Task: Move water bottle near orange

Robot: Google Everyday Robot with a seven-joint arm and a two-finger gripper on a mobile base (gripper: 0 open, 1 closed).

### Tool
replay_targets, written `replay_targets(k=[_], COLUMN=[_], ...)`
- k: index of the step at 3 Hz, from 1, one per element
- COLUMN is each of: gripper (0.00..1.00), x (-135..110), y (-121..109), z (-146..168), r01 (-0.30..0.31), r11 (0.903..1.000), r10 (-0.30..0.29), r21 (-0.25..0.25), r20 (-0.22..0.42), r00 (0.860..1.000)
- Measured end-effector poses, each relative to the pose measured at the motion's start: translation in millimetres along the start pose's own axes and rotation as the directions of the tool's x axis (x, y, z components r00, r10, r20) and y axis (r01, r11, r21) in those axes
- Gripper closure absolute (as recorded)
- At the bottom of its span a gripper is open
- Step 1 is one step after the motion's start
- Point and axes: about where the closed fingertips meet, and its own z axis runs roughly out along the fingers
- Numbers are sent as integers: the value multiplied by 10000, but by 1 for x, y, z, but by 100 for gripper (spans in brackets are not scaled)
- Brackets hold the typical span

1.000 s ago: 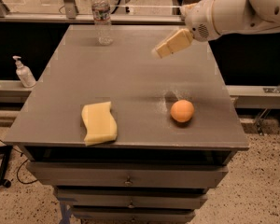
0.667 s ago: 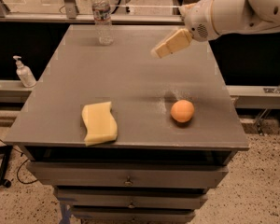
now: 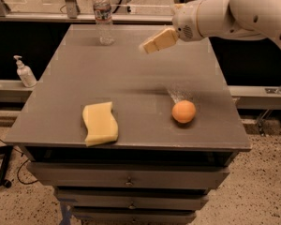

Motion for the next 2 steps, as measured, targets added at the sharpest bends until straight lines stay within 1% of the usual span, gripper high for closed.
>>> replay_targets(k=[1,2], gripper=[0,0], x=[-10,-16], y=[-17,-35], z=[38,71], r01=[-264,-439], r11=[9994,9973], r10=[248,379], r21=[242,583], r20=[614,1003], r00=[9978,9942])
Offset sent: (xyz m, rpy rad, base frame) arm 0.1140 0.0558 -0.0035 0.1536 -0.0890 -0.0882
